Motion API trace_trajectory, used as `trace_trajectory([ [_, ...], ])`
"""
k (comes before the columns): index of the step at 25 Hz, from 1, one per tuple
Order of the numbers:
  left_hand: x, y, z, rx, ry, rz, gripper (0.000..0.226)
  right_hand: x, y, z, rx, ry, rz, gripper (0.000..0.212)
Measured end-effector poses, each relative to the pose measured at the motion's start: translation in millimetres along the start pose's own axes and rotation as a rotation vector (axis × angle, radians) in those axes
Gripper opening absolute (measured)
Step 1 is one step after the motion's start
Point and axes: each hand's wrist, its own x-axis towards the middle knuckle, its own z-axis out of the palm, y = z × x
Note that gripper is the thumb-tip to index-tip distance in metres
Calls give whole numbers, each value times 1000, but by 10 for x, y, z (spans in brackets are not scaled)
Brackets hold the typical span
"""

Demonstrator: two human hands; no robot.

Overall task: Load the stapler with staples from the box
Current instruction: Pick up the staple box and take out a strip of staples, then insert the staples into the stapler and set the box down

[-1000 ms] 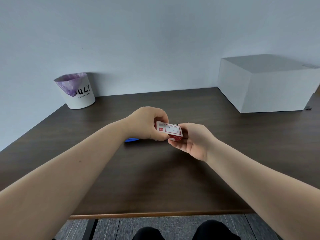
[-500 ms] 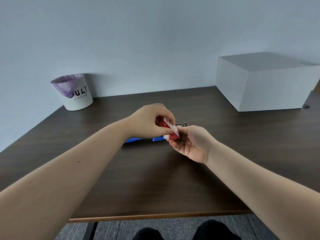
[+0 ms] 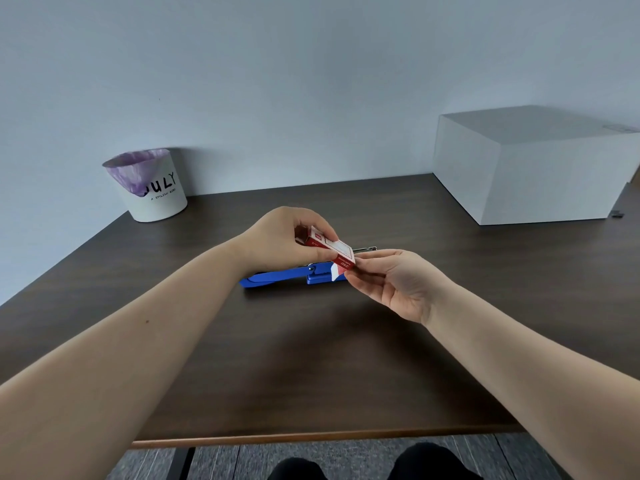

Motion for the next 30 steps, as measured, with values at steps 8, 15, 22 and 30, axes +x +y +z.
trace_trajectory([
  [8, -115, -191, 25, 5, -66, -140, 38, 32, -166, -94, -283, 150, 47, 15],
  [15, -223, -245, 152, 16, -167, -128, 41, 63, -163, -124, -84, 128, -132, 15],
  [22, -233, -341, 114, -291, -23, -151, 37, 85, -152, -103, -121, 84, -140, 24],
  [30, -242, -390, 171, -468, 48, -151, 32, 55, -161, -90, 146, 228, -31, 32],
])
